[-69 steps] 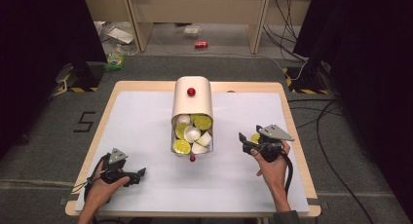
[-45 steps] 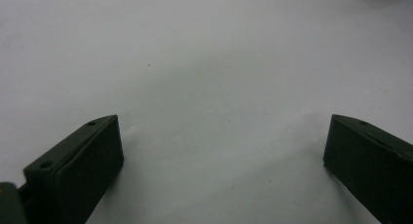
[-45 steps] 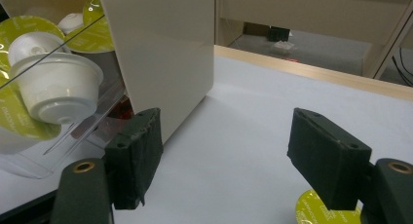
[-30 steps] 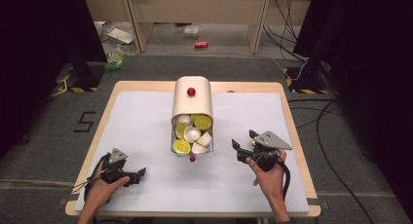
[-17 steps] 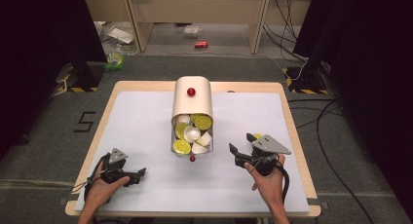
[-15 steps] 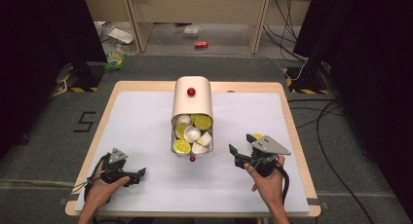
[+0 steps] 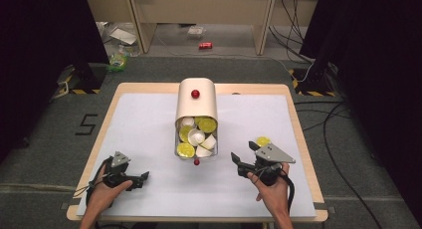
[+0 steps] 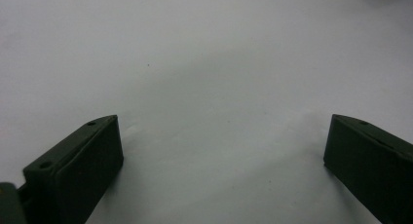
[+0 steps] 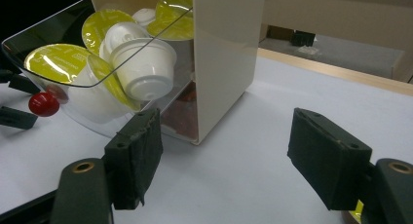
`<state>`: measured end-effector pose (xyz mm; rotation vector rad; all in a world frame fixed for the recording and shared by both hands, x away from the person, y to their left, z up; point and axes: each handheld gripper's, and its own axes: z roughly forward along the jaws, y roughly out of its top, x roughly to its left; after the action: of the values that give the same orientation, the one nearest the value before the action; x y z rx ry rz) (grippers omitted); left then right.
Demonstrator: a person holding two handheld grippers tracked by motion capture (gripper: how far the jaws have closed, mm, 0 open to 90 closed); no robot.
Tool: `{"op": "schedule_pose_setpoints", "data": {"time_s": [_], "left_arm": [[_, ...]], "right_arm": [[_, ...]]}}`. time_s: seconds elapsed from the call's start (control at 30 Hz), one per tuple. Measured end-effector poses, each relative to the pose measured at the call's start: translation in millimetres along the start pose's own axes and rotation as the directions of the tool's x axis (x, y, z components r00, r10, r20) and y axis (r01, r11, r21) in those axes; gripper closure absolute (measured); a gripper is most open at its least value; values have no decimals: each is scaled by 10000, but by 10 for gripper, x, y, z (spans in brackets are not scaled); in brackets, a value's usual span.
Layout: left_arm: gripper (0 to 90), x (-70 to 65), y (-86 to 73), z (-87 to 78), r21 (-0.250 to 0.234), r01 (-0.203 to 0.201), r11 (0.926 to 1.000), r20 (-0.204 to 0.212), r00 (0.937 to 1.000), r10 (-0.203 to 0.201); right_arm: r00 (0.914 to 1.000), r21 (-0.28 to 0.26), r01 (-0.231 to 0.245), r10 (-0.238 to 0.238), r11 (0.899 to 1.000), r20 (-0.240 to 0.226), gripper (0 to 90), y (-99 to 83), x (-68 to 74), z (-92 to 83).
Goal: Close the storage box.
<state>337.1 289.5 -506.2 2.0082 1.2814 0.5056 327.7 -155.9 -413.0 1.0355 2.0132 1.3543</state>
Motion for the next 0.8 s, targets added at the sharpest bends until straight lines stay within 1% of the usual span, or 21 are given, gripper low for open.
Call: {"op": "schedule_pose_setpoints", "data": {"time_s": [0.2, 0.33, 0.57, 0.7, 0.8], "left_arm": [[0, 0, 0, 0, -5, -5, 10000, 0, 10000, 5], [0, 0, -1, -1, -10, -5, 10000, 0, 10000, 5], [0, 1, -1, -1, -8, 0, 10000, 11, 10000, 0], [0, 0, 0, 0, 4, -12, 10000, 3, 10000, 12], [0, 0, -1, -1, -6, -12, 10000, 0, 10000, 12]], "right_arm": [[9999, -56, 19, -20, 10000, -146, 282, 12, 38, 9], [9997, -33, 79, -79, 10000, -240, 281, 16, 89, 17], [9980, -160, 265, -274, 9995, -577, 279, 58, 180, 29], [9966, -97, 363, -370, 9993, -733, 278, 38, 216, 46], [9963, -45, 413, -415, 9991, -754, 278, 35, 226, 53]]}}
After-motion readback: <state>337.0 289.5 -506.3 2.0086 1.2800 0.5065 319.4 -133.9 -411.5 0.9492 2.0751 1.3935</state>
